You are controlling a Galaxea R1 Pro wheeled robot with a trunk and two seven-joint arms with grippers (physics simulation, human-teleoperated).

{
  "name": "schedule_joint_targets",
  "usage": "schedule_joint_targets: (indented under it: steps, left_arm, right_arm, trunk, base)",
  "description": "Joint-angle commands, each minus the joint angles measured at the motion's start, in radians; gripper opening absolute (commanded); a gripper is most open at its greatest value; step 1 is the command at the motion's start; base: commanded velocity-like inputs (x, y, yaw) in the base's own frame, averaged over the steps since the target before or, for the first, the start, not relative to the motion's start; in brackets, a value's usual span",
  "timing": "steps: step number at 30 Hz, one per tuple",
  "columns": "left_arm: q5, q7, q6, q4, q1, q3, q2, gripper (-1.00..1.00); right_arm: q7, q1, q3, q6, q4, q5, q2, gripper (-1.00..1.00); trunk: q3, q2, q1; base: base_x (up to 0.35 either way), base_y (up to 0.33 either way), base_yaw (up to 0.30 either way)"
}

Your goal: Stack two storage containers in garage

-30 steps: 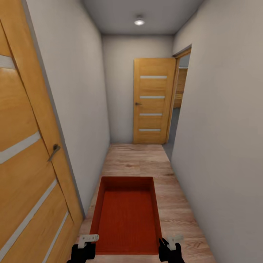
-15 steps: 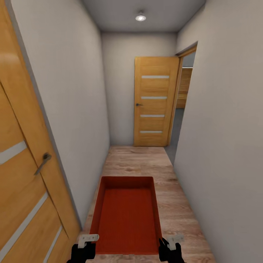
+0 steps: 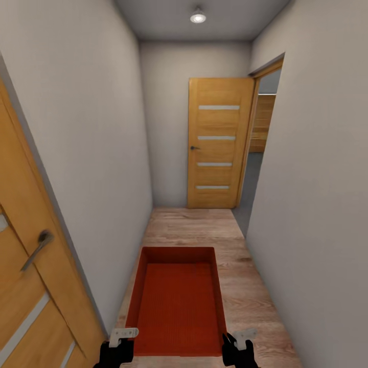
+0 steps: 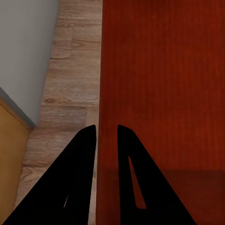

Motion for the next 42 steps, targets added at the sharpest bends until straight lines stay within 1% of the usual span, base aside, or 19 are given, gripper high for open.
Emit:
schedule_joint_targets:
  steps: [1,38,42]
  left_arm:
    - [0.0,0.023,-0.018,-0.051,-0.001,0.001,0.0,-1.0]
    - [0.0,0.023,-0.018,-0.051,-0.001,0.001,0.001,-1.0]
    - [0.0,0.023,-0.018,-0.051,-0.001,0.001,0.001,-1.0]
  right_arm:
    - [0.02,0.0,0.081,-0.002,0.004,0.023,0.0,-1.0]
    - [0.02,0.0,0.081,-0.002,0.004,0.021,0.0,-1.0]
    - [0.02,0.0,0.082,-0.002,0.004,0.021,0.0,-1.0]
  trunk:
    - [-0.002,-0.002,0.001]
    - [-0.002,-0.002,0.001]
    - [-0.002,-0.002,0.001]
  base:
    - [0.326,0.0,0.0]
    - [0.326,0.0,0.0]
    - [0.326,0.0,-0.159]
